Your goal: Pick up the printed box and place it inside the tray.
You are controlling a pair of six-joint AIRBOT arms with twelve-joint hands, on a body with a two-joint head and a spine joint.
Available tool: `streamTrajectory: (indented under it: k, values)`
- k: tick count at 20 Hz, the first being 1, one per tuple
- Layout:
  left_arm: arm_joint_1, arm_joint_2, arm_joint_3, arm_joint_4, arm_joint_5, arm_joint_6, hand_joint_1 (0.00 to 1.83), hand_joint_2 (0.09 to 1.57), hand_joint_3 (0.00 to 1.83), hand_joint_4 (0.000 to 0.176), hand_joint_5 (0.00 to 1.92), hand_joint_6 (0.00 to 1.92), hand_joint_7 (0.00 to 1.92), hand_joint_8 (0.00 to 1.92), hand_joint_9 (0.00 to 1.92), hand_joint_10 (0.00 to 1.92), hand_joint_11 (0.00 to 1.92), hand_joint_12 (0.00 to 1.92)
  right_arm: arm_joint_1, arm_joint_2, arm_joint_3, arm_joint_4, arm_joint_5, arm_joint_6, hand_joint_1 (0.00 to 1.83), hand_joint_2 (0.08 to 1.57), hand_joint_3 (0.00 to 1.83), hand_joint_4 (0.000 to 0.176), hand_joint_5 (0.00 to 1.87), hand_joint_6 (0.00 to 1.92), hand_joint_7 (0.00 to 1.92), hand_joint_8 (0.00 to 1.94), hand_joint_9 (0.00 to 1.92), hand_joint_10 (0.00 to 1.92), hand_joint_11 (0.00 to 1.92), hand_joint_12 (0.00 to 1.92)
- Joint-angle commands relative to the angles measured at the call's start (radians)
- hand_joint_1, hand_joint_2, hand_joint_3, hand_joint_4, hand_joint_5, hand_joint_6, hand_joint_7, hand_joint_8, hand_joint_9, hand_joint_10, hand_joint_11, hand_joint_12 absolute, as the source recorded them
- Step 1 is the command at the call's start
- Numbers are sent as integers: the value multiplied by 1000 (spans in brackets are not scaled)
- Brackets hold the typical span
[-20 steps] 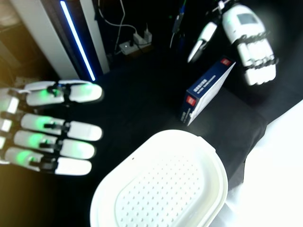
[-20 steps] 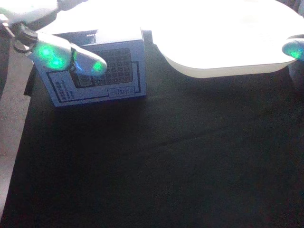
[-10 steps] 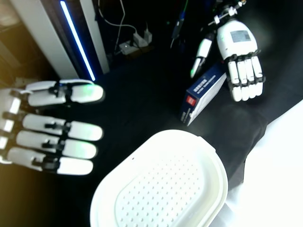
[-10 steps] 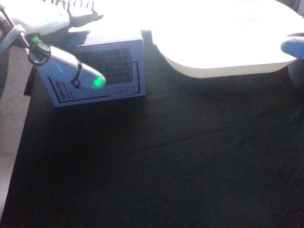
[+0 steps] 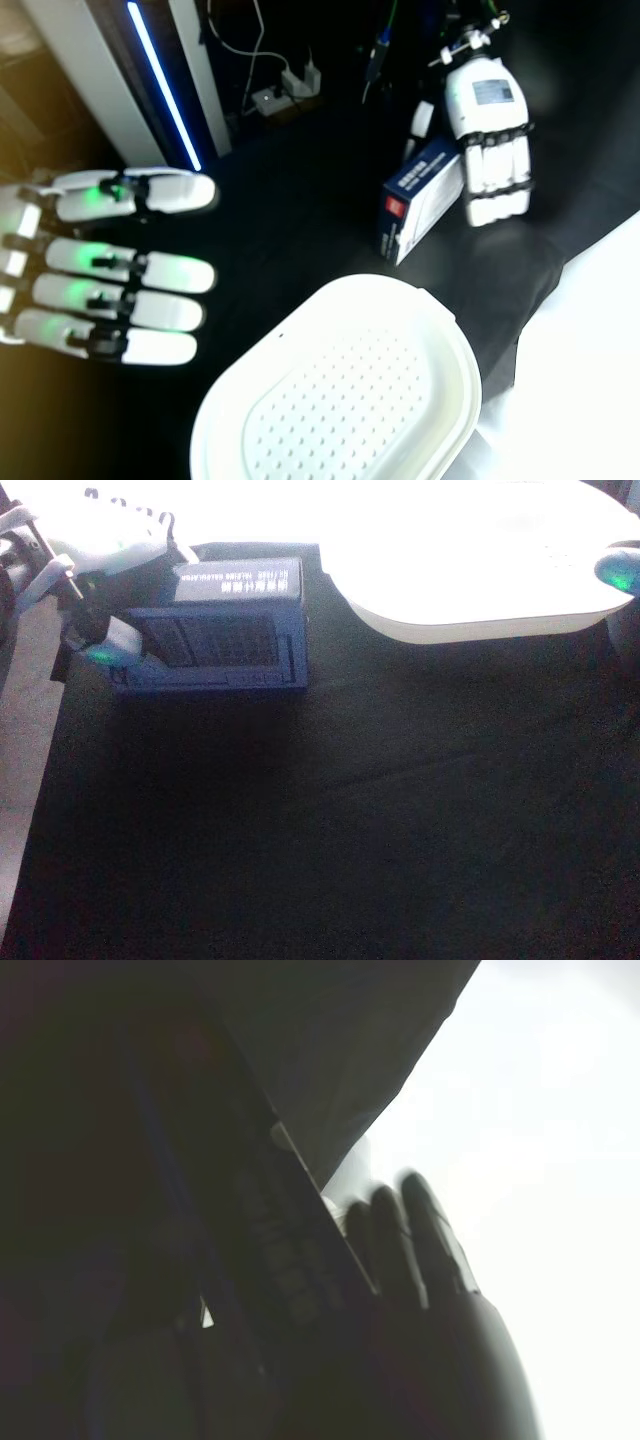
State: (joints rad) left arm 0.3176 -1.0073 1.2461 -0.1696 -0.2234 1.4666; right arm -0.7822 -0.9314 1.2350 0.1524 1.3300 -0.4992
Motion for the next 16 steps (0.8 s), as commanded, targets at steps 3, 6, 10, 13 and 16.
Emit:
streamTrajectory:
  k: [3, 6, 10, 13, 16]
  values:
    - [-7, 6, 2, 8, -110, 8, 1393, 1063, 0, 0, 991, 812, 1081, 791, 1073, 1021, 938, 1098, 12, 3, 6, 21, 123, 9, 615, 980, 7, 176, 3, 1, 103, 1, 137, 6, 0, 681]
    - [-8, 8, -4, 4, -140, 8, 1395, 1066, 0, 0, 948, 856, 1061, 828, 1107, 980, 1023, 1065, 12, 1, 7, 21, 123, 9, 595, 963, 0, 176, 12, 2, 127, 4, 162, 8, 0, 726]
    - [-27, 63, -58, 7, -244, 8, 1389, 1078, 0, 0, 898, 947, 1047, 854, 1110, 1004, 980, 1126, 12, 1, 7, 21, 123, 13, 610, 937, 0, 176, 34, 3, 152, 1, 155, 0, 0, 786]
    - [-46, 122, -121, 20, -349, 8, 1390, 1067, 0, 0, 953, 870, 1046, 814, 1130, 962, 1037, 1124, 12, -1, 7, 18, 123, 14, 684, 927, 0, 176, 30, 0, 153, 1, 134, 0, 0, 631]
    - [-60, 150, -169, 52, -453, 8, 1386, 1070, 0, 0, 909, 1004, 1049, 773, 1173, 898, 1071, 1017, 15, -15, 7, 7, 122, 14, 714, 906, 0, 176, 31, 0, 151, 0, 143, 1, 0, 467]
